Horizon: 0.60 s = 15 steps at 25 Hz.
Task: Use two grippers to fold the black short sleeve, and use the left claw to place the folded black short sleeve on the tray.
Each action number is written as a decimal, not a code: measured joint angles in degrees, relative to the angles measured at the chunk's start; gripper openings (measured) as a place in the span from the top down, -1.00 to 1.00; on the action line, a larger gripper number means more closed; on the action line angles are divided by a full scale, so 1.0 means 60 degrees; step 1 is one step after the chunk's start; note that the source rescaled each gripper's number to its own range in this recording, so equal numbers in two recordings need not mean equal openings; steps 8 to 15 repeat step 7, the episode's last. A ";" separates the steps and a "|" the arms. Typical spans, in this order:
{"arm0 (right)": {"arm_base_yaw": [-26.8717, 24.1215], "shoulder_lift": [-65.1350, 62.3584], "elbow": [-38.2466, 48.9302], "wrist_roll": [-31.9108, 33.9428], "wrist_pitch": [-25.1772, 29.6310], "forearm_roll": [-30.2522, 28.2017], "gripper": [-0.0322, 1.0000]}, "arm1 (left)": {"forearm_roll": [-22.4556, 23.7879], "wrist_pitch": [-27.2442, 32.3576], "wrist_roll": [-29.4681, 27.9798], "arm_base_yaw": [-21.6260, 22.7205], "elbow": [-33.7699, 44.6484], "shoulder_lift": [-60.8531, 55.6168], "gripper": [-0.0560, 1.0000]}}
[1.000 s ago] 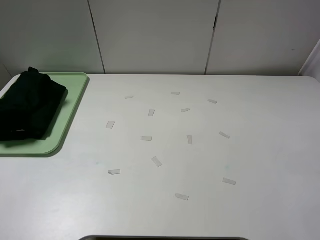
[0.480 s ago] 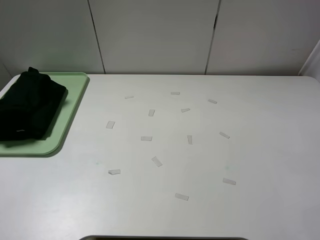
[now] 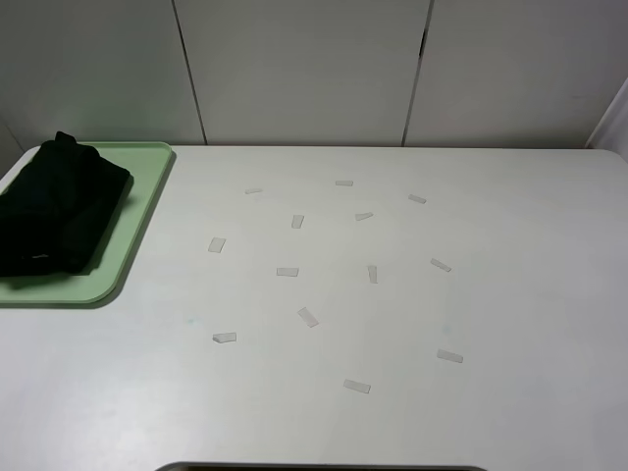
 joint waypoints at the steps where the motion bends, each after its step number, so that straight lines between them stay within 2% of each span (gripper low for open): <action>1: 0.0000 0.0000 0.0000 0.0000 0.0000 0.0000 -1.00 | 0.0000 0.0000 0.0000 0.0000 0.0000 0.0000 -0.98; 15: 0.0000 0.0000 0.0000 0.0000 0.0000 0.0000 -1.00 | 0.0000 0.0000 0.0000 0.0000 0.0000 0.0000 -0.97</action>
